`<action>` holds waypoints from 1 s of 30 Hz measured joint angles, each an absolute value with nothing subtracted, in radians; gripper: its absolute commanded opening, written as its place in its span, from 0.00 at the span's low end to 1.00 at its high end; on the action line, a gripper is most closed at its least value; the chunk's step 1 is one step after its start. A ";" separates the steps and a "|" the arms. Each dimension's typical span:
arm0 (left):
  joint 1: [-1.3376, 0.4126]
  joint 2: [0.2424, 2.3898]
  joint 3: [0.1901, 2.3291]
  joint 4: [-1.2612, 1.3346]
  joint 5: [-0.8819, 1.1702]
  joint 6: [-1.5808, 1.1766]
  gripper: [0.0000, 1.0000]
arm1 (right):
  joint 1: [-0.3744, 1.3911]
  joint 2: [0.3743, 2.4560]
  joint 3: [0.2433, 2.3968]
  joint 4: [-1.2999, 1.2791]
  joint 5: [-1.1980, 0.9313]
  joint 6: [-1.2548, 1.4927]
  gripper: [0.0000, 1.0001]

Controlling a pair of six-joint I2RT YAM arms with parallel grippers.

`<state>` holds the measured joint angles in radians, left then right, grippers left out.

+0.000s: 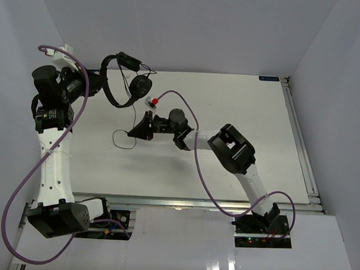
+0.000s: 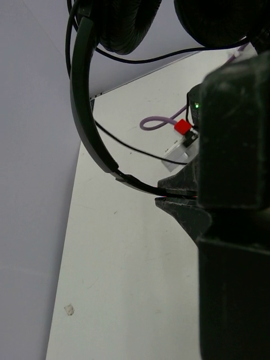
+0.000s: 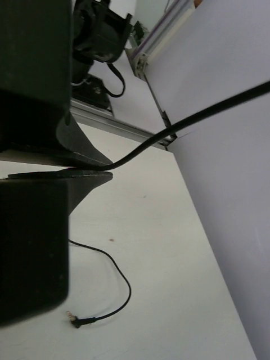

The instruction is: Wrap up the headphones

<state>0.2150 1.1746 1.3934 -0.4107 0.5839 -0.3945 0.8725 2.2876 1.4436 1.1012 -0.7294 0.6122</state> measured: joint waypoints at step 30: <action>0.042 1.465 1.364 -0.383 0.217 -0.142 0.00 | 1.082 1.599 1.316 -0.315 0.177 -0.790 0.08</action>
<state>0.0421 1.4654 1.3637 -0.3826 0.2175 -0.1419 1.0823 1.5990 1.3163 -0.3155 0.1769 -0.7902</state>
